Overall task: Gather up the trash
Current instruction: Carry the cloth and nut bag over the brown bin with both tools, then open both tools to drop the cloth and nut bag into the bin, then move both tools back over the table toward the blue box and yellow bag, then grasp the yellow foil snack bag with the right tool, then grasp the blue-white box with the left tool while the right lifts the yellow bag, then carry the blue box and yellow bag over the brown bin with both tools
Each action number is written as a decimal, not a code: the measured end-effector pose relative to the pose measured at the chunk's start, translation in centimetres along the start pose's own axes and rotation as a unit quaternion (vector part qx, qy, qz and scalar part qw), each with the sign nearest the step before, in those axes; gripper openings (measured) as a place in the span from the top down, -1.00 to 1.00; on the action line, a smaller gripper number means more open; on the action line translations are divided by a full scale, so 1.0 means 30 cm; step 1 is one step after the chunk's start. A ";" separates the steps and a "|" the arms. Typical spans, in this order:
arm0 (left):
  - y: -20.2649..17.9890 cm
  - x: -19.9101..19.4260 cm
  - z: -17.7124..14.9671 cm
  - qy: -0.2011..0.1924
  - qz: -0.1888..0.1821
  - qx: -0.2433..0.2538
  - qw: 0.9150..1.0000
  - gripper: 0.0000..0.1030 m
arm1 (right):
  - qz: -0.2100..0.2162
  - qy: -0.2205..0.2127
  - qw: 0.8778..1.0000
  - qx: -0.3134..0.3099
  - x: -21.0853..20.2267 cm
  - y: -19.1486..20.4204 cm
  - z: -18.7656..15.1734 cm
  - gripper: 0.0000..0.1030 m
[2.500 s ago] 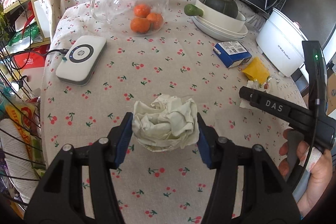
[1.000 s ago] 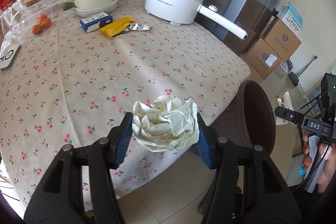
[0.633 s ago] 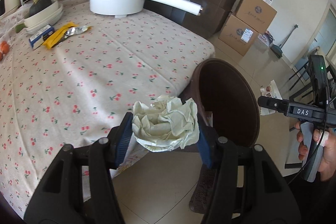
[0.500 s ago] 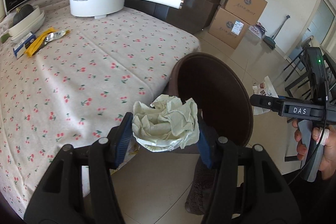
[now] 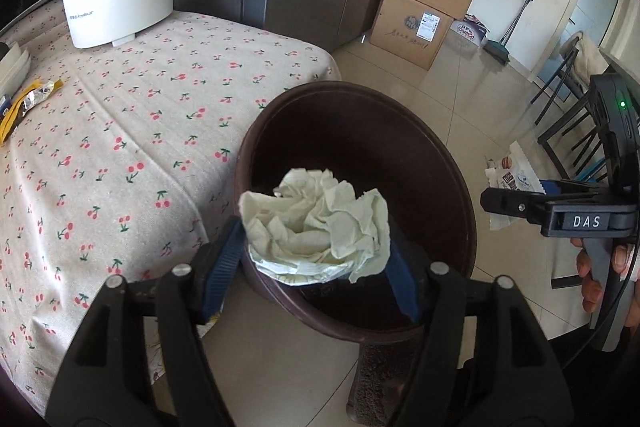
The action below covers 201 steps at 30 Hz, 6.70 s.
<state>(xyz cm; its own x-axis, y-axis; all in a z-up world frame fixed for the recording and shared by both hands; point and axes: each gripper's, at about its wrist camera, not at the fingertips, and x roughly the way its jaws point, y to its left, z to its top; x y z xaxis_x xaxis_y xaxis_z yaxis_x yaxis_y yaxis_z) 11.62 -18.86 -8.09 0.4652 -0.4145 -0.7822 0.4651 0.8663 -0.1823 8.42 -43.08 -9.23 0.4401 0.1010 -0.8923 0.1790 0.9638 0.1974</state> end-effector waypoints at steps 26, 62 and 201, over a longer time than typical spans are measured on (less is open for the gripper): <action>0.170 -0.087 -0.035 0.013 0.070 -0.046 0.996 -0.99 | -0.001 -0.015 1.000 -0.012 -0.013 0.058 0.050 -1.00; 0.694 -0.475 -0.158 -0.022 0.157 -0.145 0.977 -0.99 | 0.034 -0.011 0.992 -0.119 -0.010 0.685 0.089 -1.00; 0.118 -0.084 0.043 0.013 -0.044 -0.037 0.998 -0.33 | 0.078 0.010 0.997 -0.027 -0.070 0.256 0.079 0.80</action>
<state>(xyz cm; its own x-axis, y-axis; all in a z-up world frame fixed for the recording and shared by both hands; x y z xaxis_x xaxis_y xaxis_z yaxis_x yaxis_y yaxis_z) 13.07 -15.13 -6.01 0.4052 -0.4826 -0.7764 0.4461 0.8457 -0.2929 10.95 -36.48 -4.88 0.4403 0.2559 -0.8606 0.0619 0.9476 0.3134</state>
